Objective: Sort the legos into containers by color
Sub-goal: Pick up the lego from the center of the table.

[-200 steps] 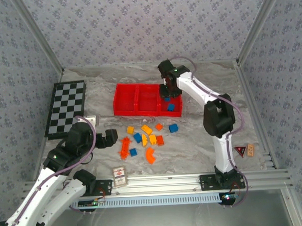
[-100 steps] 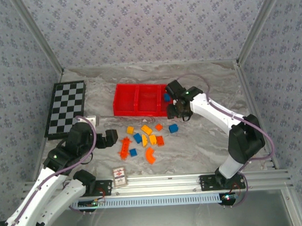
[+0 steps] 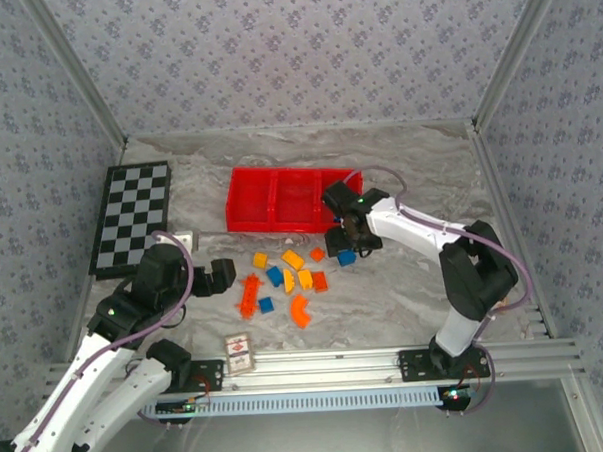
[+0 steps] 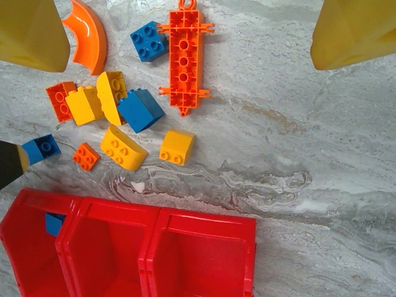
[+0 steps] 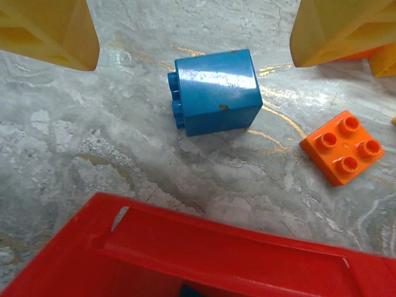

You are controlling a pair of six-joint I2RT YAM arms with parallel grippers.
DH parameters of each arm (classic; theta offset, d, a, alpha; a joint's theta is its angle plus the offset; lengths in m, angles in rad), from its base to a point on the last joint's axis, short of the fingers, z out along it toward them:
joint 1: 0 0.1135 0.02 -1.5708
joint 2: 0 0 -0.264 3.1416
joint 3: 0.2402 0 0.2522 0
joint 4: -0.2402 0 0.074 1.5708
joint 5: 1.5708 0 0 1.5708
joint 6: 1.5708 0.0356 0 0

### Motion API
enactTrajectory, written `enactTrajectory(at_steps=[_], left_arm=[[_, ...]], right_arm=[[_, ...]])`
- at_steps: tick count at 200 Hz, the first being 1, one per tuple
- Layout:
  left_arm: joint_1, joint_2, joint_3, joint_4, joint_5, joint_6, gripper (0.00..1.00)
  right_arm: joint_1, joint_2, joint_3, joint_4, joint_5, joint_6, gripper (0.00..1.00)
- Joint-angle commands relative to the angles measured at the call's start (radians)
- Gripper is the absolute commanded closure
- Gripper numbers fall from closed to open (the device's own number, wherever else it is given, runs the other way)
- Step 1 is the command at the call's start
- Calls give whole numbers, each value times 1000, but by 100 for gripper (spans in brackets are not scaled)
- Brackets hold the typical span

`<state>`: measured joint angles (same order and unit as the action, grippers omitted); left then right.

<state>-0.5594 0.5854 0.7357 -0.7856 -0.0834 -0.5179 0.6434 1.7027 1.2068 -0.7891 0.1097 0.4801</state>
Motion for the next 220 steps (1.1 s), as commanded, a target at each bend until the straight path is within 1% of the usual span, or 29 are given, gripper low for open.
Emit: enactTrajectory(at_steps=[1, 39, 96, 114, 186, 220], left_arm=[[-7, 3, -1, -1, -14, -5, 0], [-8, 4, -1, -3, -16, -7, 0], [-7, 8, -1, -3, -19, -8, 0], [-7, 8, -2, -4, -19, -8, 0], [-8, 8, -1, -3, -22, -10, 0], [-8, 8, -1, -4, -22, -10, 0]], right_arm=[[2, 46, 21, -1, 1, -1, 17], [1, 89, 37, 2, 8, -13, 20], [6, 132, 51, 7, 8, -29, 29], [10, 148, 64, 2, 7, -36, 34], [25, 175, 87, -21, 24, -46, 44], [30, 175, 95, -36, 35, -49, 55]])
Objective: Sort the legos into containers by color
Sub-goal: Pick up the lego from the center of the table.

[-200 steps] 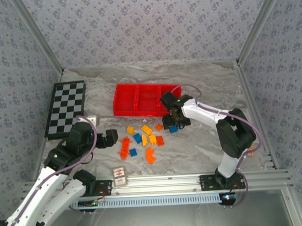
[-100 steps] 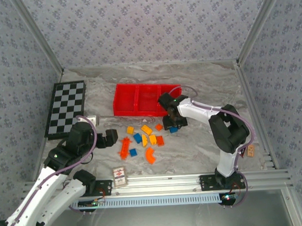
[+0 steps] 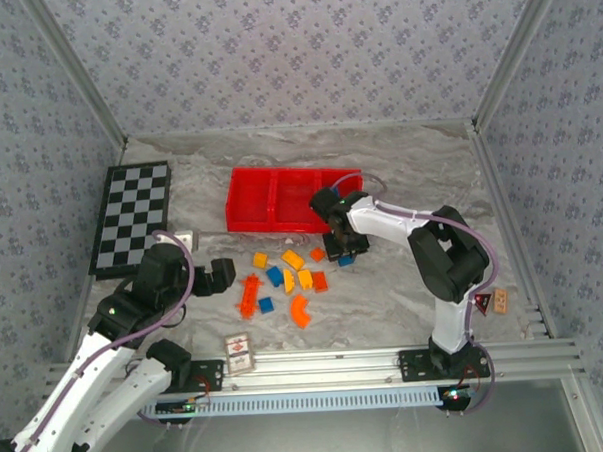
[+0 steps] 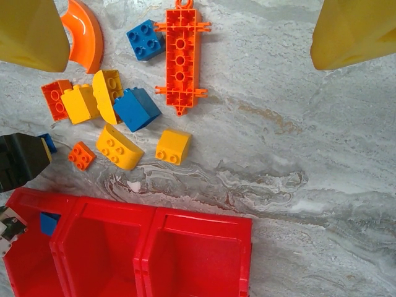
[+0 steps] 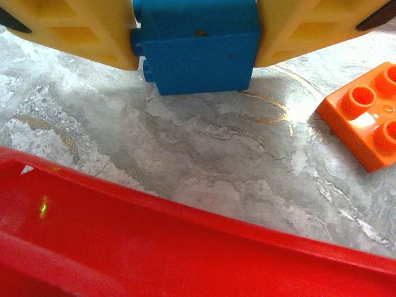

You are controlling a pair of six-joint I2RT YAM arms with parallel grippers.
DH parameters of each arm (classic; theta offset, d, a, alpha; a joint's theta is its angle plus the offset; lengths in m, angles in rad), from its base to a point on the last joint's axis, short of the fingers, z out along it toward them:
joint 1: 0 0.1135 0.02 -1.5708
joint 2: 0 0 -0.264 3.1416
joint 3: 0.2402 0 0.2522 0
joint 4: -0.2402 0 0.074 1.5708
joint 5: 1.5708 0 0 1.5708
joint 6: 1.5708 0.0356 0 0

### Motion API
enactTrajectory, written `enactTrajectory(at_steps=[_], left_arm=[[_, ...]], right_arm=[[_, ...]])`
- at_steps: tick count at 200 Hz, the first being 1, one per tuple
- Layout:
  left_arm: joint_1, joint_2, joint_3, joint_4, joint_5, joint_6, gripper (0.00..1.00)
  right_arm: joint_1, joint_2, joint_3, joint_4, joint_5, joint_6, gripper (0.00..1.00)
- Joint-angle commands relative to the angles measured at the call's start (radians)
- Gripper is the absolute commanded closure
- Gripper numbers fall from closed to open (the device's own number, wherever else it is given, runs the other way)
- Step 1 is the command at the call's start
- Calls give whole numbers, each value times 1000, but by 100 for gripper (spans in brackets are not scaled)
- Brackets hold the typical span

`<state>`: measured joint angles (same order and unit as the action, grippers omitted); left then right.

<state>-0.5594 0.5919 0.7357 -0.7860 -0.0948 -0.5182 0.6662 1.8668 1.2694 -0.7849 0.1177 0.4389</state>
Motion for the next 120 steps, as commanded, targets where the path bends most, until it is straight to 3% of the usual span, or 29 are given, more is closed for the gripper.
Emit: enactTrajectory(at_steps=[1, 50, 120], left_arm=[[-8, 2, -1, -4, -10, -9, 0], [-9, 0, -1, -5, -10, -11, 0], [-11, 0, -1, -4, -13, -11, 0]], right_arm=[[7, 11, 33, -41, 27, -8, 55], [17, -5, 54, -71, 40, -13, 70], [5, -52, 294, -194, 107, -96, 70]])
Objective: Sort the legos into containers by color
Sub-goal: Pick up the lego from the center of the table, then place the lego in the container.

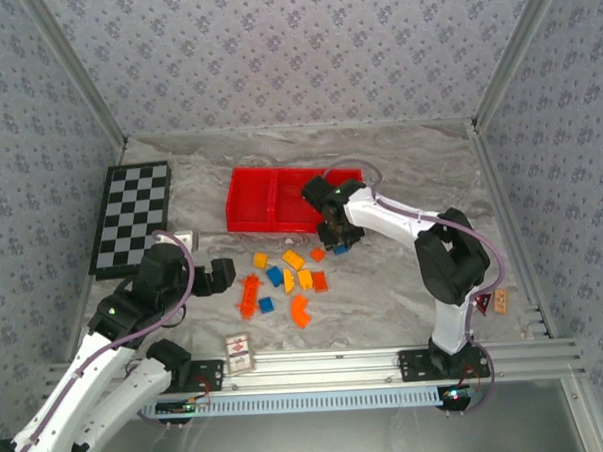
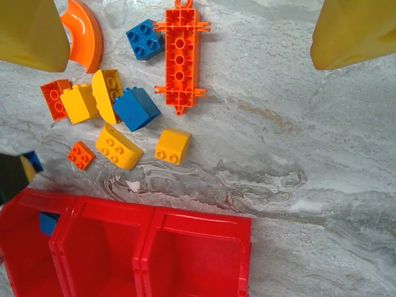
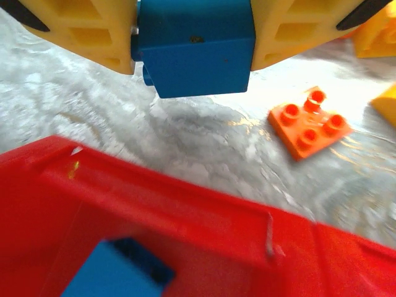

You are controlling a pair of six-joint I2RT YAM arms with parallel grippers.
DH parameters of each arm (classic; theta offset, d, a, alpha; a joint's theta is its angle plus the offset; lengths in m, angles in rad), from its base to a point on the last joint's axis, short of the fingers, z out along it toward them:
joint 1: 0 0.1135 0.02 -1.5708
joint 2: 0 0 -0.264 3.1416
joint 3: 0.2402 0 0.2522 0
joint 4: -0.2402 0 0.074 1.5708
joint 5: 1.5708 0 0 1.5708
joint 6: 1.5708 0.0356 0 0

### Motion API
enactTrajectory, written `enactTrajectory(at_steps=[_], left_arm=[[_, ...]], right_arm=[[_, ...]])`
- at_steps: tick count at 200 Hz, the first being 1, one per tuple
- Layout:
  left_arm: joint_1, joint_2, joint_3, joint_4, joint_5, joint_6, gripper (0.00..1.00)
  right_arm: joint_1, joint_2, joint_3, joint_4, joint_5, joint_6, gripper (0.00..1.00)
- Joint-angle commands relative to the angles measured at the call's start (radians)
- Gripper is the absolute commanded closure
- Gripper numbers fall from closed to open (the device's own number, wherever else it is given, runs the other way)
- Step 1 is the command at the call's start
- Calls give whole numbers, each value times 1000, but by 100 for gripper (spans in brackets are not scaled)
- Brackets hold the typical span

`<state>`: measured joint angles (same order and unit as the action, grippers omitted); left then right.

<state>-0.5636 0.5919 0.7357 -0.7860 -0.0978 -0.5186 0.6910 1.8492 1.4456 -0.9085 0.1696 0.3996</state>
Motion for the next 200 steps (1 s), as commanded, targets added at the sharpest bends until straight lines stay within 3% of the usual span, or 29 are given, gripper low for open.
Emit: enactTrajectory(at_steps=[1, 66, 114, 151, 200], left_arm=[[-6, 0, -1, -4, -10, -10, 0], [-13, -13, -1, -7, -13, -12, 0], [-19, -21, -1, -7, -24, -14, 0], [-21, -21, -3, -7, -25, -12, 0], [-19, -21, -3, -5, -23, -11, 0]], right_arm=[[-22, -33, 125, -72, 55, -59, 70], [-153, 210, 504, -126, -26, -172, 70], [-207, 406, 746, -219, 2, -225, 70], [-209, 482, 839, -260, 78, -262, 70], [-203, 501, 825, -267, 159, -285, 66]])
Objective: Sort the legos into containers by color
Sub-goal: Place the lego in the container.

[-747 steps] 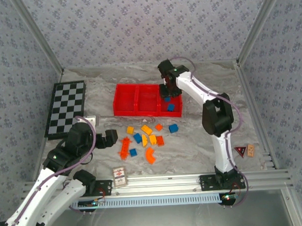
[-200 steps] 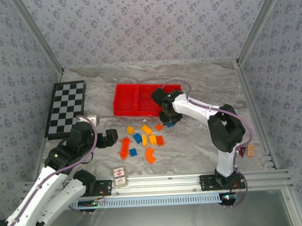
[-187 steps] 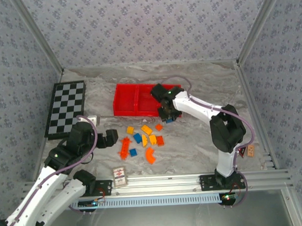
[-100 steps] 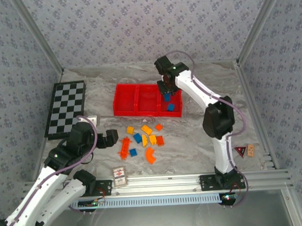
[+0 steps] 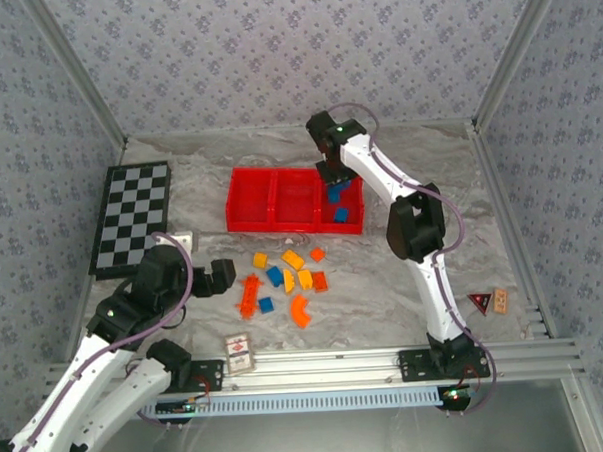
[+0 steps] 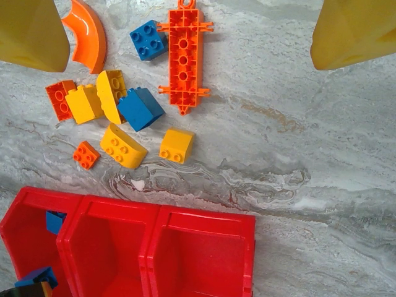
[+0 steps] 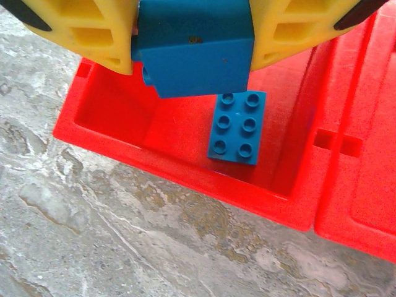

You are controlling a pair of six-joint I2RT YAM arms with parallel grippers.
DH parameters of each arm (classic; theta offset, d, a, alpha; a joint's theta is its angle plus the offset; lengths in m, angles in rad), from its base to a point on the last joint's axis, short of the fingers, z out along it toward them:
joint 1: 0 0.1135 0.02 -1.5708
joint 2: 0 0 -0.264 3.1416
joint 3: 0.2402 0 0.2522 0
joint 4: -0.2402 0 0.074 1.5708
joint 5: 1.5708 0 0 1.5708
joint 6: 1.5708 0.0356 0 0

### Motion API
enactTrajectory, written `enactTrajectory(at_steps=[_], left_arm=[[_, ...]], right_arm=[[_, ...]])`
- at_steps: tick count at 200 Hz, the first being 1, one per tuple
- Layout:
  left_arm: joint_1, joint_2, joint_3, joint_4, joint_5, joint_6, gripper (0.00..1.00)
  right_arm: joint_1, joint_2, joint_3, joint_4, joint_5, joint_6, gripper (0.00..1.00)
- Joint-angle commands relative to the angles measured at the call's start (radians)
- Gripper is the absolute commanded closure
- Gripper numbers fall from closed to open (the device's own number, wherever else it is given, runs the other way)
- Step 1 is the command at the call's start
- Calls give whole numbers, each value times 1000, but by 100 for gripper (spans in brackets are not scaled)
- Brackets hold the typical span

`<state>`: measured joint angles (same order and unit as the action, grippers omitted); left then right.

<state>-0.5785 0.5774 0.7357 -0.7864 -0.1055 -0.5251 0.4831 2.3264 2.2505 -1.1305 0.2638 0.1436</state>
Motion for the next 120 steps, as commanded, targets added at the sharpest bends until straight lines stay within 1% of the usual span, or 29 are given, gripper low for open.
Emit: enactTrajectory(at_steps=[1, 36, 94, 120], left_arm=[[-5, -7, -3, -5, -15, -5, 0], [-6, -7, -2, -4, -13, -6, 0], [-5, -8, -2, -3, -6, -6, 0], [-6, -8, -3, -1, -6, -6, 0]], right_arm=[[5, 23, 19, -45, 65, -29, 66], [9, 19, 2, -47, 85, -33, 62], [27, -5, -10, -63, 96, -30, 50], [34, -34, -45, -58, 97, -17, 48]])
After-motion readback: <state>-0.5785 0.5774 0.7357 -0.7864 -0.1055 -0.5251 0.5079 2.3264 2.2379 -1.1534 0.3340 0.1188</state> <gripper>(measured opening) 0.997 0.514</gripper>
